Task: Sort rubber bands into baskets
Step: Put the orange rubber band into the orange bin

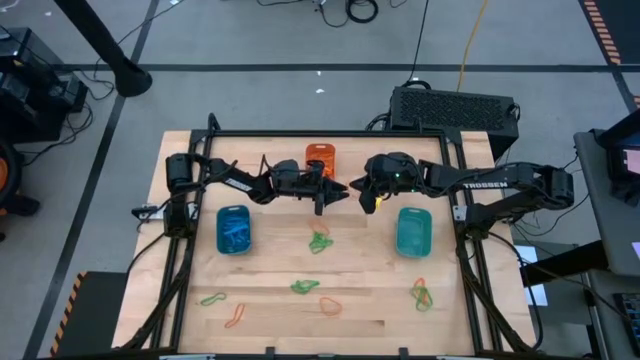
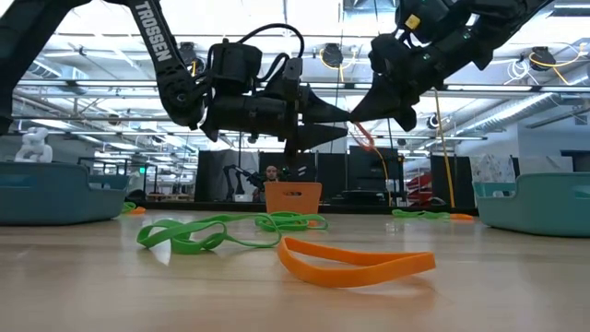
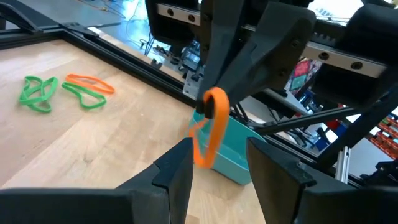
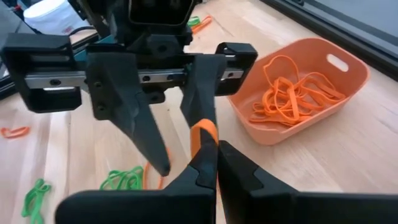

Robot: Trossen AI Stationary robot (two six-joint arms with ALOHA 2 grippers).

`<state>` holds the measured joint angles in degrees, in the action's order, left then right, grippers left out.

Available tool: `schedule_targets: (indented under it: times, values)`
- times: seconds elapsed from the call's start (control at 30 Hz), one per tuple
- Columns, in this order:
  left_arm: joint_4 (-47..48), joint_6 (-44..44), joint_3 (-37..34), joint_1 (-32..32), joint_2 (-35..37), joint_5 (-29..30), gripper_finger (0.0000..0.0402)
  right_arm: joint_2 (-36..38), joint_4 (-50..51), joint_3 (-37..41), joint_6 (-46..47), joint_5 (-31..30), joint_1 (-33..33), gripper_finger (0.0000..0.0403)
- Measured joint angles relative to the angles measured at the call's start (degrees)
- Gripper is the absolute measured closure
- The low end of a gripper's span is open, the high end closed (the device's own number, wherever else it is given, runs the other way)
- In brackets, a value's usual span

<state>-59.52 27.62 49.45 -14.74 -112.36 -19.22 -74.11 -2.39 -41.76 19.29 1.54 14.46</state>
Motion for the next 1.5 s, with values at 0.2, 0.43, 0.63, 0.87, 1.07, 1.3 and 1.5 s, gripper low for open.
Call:
schedule_targets:
  times: [0.2, 0.43, 0.63, 0.87, 1.07, 1.3, 1.5]
  values:
    - [0.0, 0.0, 0.0, 0.0, 0.0, 0.0, 0.0246, 0.0, 0.0, 0.0, 0.7, 0.0, 0.0, 0.0403]
    - [0.0, -1.2, 0.0, 1.1, 0.0, 0.0, 0.0246, 0.0, -0.6, 0.0, 1.5, -0.2, -0.7, 0.0403]
    - [0.0, -2.1, 0.0, 1.8, 0.0, 0.0, 0.0265, 0.0, -0.9, 0.0, 2.3, -0.2, -2.0, 0.0403]
    - [0.0, -2.5, 0.0, 1.8, 0.0, 0.1, 0.0348, 0.0, -0.8, 0.0, 2.0, -0.1, -2.6, 0.0403]
    - [0.1, -2.6, 0.0, 1.7, 0.0, 0.0, 0.0392, 0.0, -0.8, 0.0, -1.1, 0.0, -2.7, 0.0395]
    - [2.2, -2.5, 0.0, 0.5, 0.0, -0.2, 0.0397, 1.0, 0.6, 0.0, -6.9, 0.0, -2.0, 0.0329]
    - [8.4, -2.5, 0.0, -3.0, 2.4, 0.2, 0.0398, 2.0, 5.1, 0.0, -10.5, -0.6, 0.4, 0.0274]
